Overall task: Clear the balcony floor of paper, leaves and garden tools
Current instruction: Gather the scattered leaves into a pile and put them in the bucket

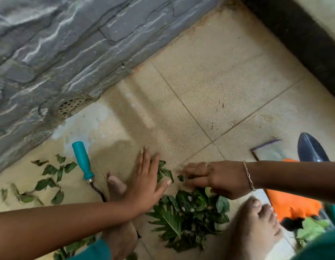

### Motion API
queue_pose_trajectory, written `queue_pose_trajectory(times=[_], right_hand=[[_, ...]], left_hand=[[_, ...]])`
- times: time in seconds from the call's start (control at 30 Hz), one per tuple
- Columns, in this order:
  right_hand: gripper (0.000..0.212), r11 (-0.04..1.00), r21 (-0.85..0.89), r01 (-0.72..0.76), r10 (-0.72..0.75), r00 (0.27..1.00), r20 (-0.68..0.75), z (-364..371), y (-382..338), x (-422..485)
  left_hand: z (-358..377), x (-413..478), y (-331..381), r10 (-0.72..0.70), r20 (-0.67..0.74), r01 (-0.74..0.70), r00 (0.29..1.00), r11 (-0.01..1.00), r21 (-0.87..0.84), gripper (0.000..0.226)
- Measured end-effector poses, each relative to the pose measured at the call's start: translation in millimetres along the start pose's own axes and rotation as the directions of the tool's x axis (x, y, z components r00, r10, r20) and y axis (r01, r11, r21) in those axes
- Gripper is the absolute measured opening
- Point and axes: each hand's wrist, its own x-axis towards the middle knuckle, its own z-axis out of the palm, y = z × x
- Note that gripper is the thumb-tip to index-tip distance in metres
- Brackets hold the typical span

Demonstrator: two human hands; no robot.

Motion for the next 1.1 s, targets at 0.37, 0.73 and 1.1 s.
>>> queue_pose_trajectory(times=[0.37, 0.73, 1.1], right_hand=[[0.049, 0.995, 0.078, -0.069, 0.085, 0.972, -0.219, 17.7, 9.2, -27.7], [0.059, 0.981, 0.061, -0.184, 0.194, 0.939, -0.285, 56.5, -7.4, -58.9], [0.046, 0.824, 0.221, -0.521, 0.527, 0.563, -0.637, 21.8, 16.8, -103.9]], left_hand=[[8.6, -12.1, 23.8, 0.368, 0.038, -0.366, 0.929, 0.897, 0.250, 0.070], [-39.0, 98.9, 53.3, 0.774, 0.008, -0.670, 0.633, 0.543, 0.506, 0.059], [-92.7, 198.5, 219.4, 0.881, 0.125, -0.772, 0.456, 0.322, 0.547, 0.048]])
